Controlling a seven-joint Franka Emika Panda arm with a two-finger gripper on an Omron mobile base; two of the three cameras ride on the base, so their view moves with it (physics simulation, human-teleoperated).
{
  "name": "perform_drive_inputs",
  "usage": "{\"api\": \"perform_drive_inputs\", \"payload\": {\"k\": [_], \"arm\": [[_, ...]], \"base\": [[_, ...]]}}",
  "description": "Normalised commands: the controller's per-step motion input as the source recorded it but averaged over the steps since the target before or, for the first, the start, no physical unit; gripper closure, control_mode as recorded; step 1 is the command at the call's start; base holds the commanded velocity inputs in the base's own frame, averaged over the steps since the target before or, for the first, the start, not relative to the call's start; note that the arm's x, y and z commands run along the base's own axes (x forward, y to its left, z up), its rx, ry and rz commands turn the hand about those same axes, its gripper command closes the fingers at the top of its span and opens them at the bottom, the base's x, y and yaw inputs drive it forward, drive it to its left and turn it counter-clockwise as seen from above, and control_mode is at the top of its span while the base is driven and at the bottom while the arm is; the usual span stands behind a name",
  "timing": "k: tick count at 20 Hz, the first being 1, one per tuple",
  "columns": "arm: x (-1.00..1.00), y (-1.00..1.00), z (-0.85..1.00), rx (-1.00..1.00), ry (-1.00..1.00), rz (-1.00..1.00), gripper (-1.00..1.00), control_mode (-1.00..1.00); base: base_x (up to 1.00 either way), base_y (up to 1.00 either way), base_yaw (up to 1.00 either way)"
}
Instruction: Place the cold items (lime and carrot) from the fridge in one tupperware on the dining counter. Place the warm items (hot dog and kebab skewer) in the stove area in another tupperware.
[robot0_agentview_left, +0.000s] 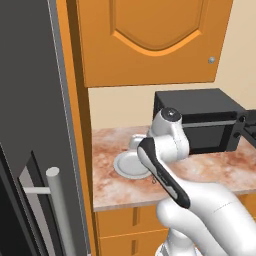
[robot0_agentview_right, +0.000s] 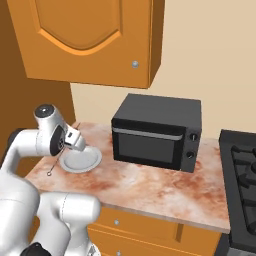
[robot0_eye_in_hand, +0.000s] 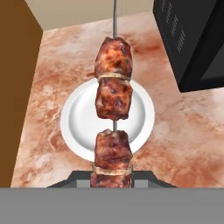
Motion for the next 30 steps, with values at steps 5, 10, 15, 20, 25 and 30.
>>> {"api": "perform_drive_inputs", "payload": {"k": [5, 10, 15, 20, 25, 30], "arm": [[-0.32, -0.04, 0.59, 0.00, 0.06, -0.06, 1.00, -1.00], [-0.43, -0.19, 0.58, 0.02, 0.07, -0.02, 1.00, -1.00], [-0.29, -0.15, 0.33, 0.01, 0.03, -0.02, 1.00, 1.00], [0.00, 0.00, 0.00, 0.00, 0.00, 0.00, 1.00, 1.00], [0.00, 0.00, 0.00, 0.00, 0.00, 0.00, 1.00, 1.00], [0.00, 0.00, 0.00, 0.00, 0.00, 0.00, 1.00, 1.00]], "base": [[0.00, 0.00, 0.00], [0.00, 0.00, 0.00], [-0.23, -0.11, -0.01], [-0.69, -0.17, 0.00], [-0.78, -0.35, 0.22], [-0.96, -0.56, 0.28]]}}
